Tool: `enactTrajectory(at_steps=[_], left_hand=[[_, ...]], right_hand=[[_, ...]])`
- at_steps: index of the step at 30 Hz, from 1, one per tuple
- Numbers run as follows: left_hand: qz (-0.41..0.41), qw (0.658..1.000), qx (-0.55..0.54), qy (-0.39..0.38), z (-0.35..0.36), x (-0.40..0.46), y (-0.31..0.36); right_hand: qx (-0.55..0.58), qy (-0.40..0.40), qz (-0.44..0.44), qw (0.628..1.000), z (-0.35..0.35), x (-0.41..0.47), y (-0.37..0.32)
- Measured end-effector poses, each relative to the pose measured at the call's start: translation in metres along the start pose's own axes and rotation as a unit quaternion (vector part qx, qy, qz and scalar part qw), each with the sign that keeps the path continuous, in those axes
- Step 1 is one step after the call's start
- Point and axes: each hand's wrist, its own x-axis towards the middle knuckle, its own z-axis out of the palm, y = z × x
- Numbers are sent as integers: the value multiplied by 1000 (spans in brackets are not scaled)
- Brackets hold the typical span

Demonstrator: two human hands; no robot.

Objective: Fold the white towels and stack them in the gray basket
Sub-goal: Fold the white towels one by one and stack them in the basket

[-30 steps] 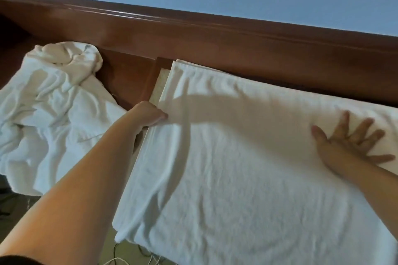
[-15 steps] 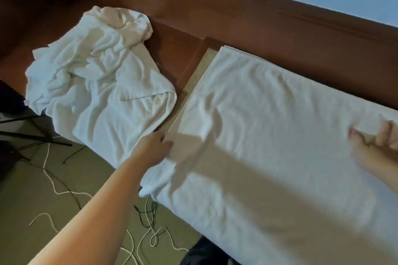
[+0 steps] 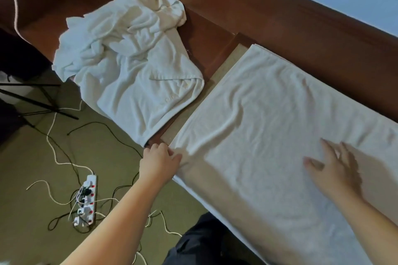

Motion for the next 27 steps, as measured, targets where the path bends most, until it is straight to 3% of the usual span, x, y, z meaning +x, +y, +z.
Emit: enactTrajectory(at_steps=[2,7,13,18,20,22,27], left_hand=[[9,1000,-25,-6,-5,3,-1],[13,993,-119,10,-14,12,-18],[0,995,-39,-88,-17,11,-51],[-18,996,-76,31,-10,-2,-30],[25,995,-73,68,-1,-14,6],[128,988,-43,71,16,-30,55],[326,941,73,-47,81,-72,190]], right_hand=[[0,-63,19,998,14,-8,-7],[7,-107,34,994,19,1,-7],[30,-116,5,993,13,0,11],[92,-75,4,993,11,-15,33],[110,-43,11,993,8,-20,46],[138,-13,42,989,2,-20,62],[166,57,144,974,-28,-3,130]])
